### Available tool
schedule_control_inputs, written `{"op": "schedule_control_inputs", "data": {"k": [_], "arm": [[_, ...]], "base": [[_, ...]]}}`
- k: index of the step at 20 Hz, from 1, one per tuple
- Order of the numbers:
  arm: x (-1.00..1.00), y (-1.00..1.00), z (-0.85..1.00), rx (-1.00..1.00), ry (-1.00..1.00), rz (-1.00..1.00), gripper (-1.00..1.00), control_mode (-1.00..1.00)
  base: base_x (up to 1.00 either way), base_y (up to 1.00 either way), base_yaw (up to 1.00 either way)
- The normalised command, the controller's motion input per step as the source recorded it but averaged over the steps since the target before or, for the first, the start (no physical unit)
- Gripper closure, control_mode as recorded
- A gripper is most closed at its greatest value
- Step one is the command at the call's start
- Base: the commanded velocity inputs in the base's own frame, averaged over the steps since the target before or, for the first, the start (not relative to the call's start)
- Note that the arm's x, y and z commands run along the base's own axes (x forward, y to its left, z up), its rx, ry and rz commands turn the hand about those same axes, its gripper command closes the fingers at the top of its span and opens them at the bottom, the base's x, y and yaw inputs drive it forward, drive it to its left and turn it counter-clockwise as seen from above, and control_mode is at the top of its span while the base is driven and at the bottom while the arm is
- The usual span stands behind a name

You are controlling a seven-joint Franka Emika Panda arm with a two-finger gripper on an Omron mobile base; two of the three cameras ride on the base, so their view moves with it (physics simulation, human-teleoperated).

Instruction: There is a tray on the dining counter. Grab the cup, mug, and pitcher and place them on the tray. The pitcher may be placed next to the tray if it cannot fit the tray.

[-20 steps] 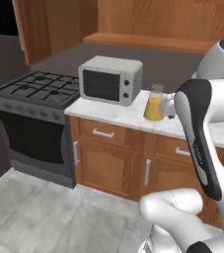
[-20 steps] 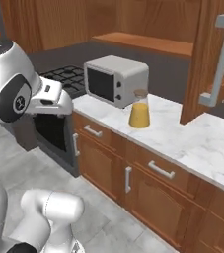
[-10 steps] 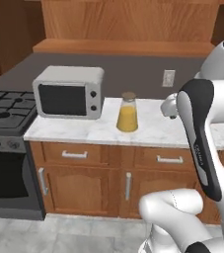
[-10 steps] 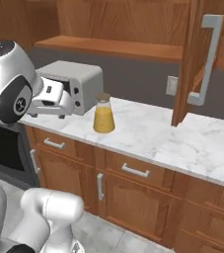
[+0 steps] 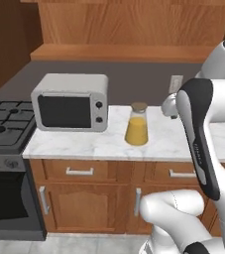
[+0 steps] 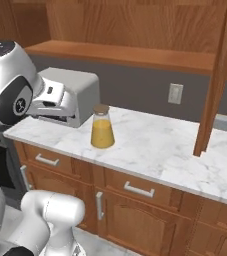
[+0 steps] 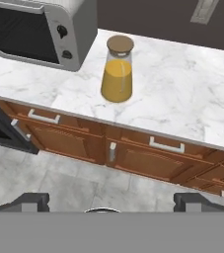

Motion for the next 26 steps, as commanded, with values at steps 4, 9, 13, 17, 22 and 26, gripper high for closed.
{"op": "schedule_control_inputs", "data": {"k": [4, 9, 13, 17, 22, 26], "arm": [[0.00, 0.00, 0.00, 0.00, 0.00, 0.00, -1.00, 1.00], [0.00, 0.00, 0.00, 0.00, 0.00, 0.00, -1.00, 1.00], [0.00, 0.00, 0.00, 0.00, 0.00, 0.00, -1.00, 1.00], [0.00, 0.00, 0.00, 0.00, 0.00, 0.00, -1.00, 1.00], [0.00, 0.00, 0.00, 0.00, 0.00, 0.00, -1.00, 1.00], [0.48, 0.32, -0.32, 0.00, 0.09, 0.00, -1.00, -1.00]], "base": [[0.42, 0.03, -0.15], [0.52, 0.15, -0.15], [0.55, 0.22, -0.13], [0.24, 0.19, -0.09], [0.17, 0.13, -0.02], [0.00, 0.00, 0.00]]}}
